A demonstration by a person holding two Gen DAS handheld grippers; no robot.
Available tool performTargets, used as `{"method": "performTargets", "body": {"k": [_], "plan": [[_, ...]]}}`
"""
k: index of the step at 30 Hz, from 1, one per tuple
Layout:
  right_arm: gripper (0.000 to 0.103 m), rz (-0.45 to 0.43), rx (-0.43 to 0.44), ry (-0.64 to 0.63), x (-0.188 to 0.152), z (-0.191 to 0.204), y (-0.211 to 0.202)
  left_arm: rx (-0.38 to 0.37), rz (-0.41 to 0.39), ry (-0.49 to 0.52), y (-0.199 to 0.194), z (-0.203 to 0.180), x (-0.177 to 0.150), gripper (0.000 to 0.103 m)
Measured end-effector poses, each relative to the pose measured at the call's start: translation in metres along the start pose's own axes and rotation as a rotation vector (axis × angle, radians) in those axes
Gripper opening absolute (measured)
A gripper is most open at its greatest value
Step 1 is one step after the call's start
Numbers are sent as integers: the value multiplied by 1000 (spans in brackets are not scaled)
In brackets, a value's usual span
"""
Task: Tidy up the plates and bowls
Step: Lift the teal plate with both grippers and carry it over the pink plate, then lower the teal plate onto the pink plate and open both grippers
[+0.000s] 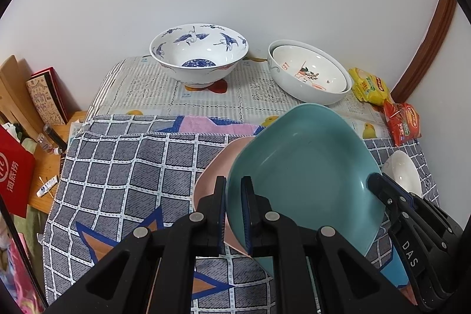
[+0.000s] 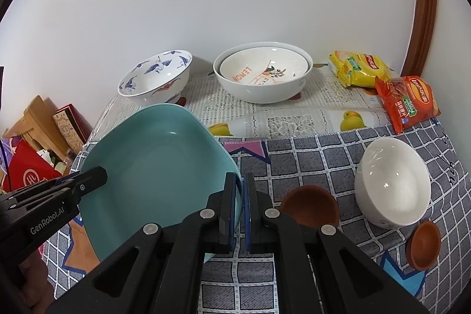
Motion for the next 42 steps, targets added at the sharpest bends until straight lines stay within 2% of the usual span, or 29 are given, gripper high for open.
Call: {"method": "performTargets", "body": {"k": [27,42], "plan": [[5,14,16,-8,1,10,13,4,17,-23,13,16,-2,10],[5,61,27,-19,-10,17,40,16,64,-43,39,29,-12,10]]}}
Point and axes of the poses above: each gripper's, at about its wrist camera, not at the fingertips, and y roughly the way its jaws point, z to its left, x to its top, the point moved 6 cm from there along y, roughly the way its jaws point
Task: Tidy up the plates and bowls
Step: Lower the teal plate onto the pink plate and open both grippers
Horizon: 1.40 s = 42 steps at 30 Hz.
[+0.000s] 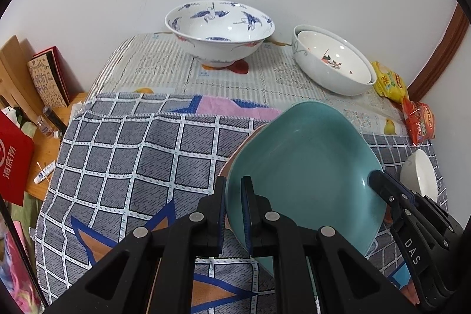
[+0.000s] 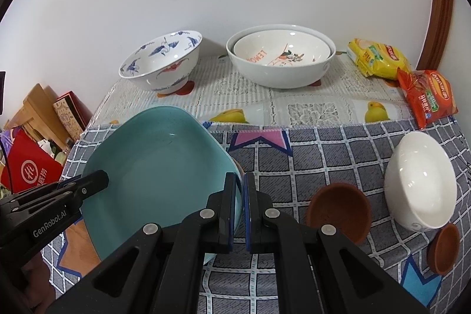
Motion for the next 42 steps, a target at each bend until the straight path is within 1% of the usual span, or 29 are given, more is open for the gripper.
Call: {"method": "performTargets", "body": {"k": [14,25,27,28,34,38,42], "plan": [[6,39,-13,-9,-5,0,30,4,33,-4,25,5,-2,10],[7,47,-24,-29,-3,0,45,8,47,-1,34,5,-2,10],[9,49,-25,-34,-2,0,47,8,51,2,34,5,-2,10],[10,52,-18,-35,-2,1,47,9,55,2,34,5,-3,11],[11,45,-8,-55,-2,2,41,21,67,19,31,5,-7,15],[11,38,-5,-54,-2,2,33,36,56,45,20,3,-11,27],[14,26,7,-53,-3,0,16,44,36,64,5,-2,-12,28]]}}
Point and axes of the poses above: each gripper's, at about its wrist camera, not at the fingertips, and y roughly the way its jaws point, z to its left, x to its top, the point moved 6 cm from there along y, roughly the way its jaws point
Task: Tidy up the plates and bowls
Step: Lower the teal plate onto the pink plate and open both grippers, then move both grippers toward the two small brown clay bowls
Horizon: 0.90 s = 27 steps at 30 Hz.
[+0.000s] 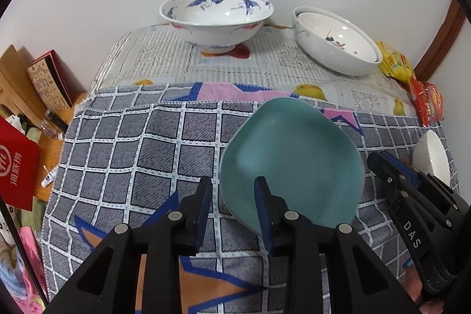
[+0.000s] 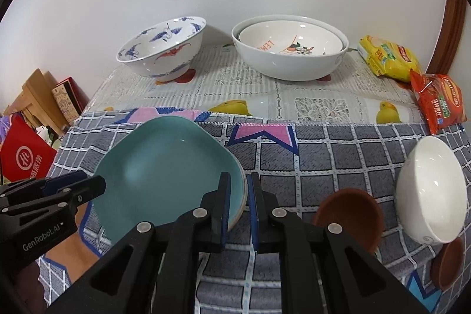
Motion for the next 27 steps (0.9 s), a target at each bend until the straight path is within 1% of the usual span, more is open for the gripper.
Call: {"method": "performTargets", "body": {"k": [1,5,7,8,9,11,15,17,22,24,27], "plan": [[15,-2,-1,0,-1,-1,-4,0,-5,4,-4,-2,0,28],[27,-27,-32,-13,-6,-11,-29,-13,-22,23,-20,-15,-5,29],[37,-49,-54,-19,-9,-17,-44,-18,-32,31,-29,-24,-7,29],[40,-68,-63,-21,-11,-21,-54,-17,-39,35,-34,-29,-8,29],[45,-80,-69,-22,-13,-25,-61,-17,-47,41,-39,-35,-9,29],[50,-95,-88,-25,-17,-34,-76,-22,-62,61,-49,-49,-12,29],[50,-150,-140,-2,-27,-59,-108,-21,-96,106,-68,-78,-18,29],[50,-146,-156,4,-33,-73,-120,-33,-105,128,-75,-95,-24,29],[51,-188,-224,40,-50,-111,-154,-60,-131,170,-88,-132,-38,29],[50,-184,-226,66,-57,-127,-165,-86,-135,181,-91,-148,-42,29],[50,-146,-220,100,-67,-147,-174,-85,-156,193,-95,-165,-46,29]]}}
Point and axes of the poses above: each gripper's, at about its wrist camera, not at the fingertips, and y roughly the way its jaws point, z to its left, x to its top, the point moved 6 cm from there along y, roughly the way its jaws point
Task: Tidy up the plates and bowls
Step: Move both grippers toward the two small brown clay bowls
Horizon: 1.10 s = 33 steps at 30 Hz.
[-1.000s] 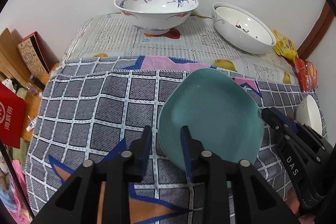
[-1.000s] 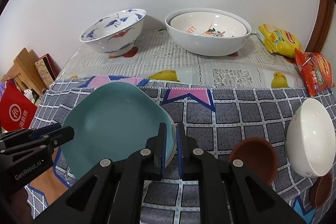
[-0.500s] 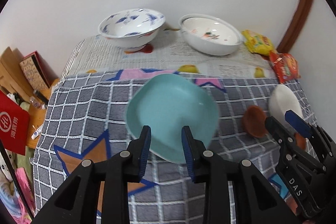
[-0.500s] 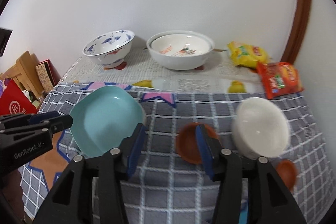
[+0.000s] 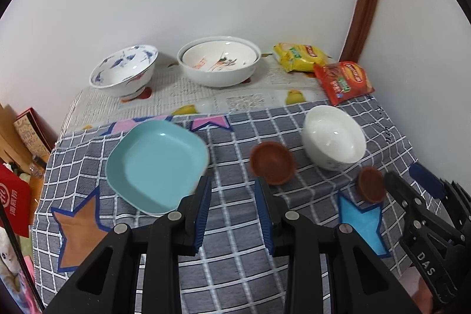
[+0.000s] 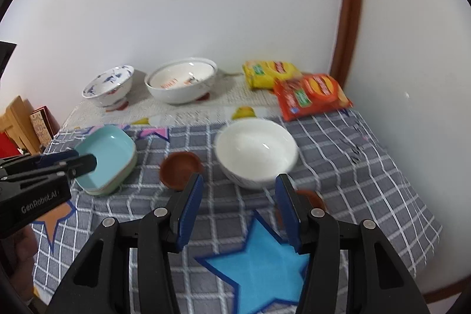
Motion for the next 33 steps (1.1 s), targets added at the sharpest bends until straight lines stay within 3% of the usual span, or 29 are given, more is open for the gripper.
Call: {"method": "performTargets", "body": {"k": [6,16,22,24,33], "plan": [[46,24,-5,43,-13,-41,-12,-2,-11,-7,-2,-19,-2,29],[41,82,26,142,-33,-85,-8,-19,71,-58,19,-25,-6,29],[42,81,14,183,-37,-99,8,-8,72,-61,30,-26,-5,30],[45,89,13,186,-39,-101,16,-4,86,-65,38,-26,-6,35],[48,147,-16,222,-57,-115,62,8,138,-77,76,-22,-10,35]]}}
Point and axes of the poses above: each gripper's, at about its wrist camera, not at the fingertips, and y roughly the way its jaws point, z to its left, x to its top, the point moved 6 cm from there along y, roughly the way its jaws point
